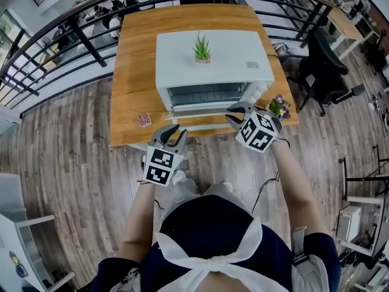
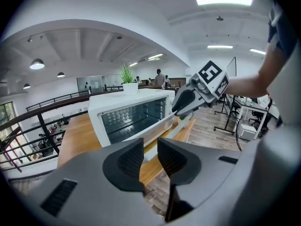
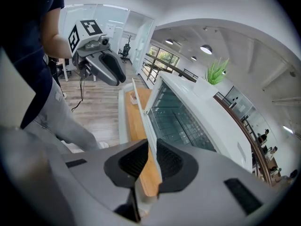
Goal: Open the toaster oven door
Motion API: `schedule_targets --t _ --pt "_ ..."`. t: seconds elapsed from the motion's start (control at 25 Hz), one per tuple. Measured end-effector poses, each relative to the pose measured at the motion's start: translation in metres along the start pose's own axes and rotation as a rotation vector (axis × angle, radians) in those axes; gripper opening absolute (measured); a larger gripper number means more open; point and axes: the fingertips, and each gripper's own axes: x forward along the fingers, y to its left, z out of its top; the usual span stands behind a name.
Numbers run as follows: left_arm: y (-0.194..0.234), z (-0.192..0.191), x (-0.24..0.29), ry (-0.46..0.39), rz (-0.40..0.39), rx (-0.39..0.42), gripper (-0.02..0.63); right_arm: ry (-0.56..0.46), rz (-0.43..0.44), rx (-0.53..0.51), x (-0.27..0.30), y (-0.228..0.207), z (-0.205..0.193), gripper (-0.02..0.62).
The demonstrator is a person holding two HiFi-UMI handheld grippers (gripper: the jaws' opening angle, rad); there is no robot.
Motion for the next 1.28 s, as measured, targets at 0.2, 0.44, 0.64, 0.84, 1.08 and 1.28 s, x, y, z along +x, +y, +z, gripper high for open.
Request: schedule_targets --t 0.2,0.44,0.64,0.84,1.08,1.28 --pt "0.006 0.014 -0.008 -0.064 0.026 -0.078 0.086 -0.012 0.010 0.005 0.000 0.006 -0.002 0.058" --pt "0.004 0.019 -0.013 -0.087 0.055 -0.091 0.057 -0.027 0.018 0.020 -0.002 0.014 -0.006 0.061" --pt "0.004 0.017 -0.011 -0.072 0.059 -0.086 0.040 -0.036 0.028 0.038 0.000 0.020 -0.008 0.063" --pt "0.001 0.017 -0.009 -0.076 0.045 -0.085 0.033 -0.041 0.039 0.054 0.003 0.027 -0.012 0.066" --pt "-0.004 0.021 -0.005 -0.081 0.026 -0.098 0.032 -0.049 0.050 0.085 0.004 0.032 -0.015 0.071" --pt "-0.006 0.023 -0.004 -0.085 0.025 -0.096 0.032 -0.050 0.061 0.097 0.004 0.040 -0.018 0.074"
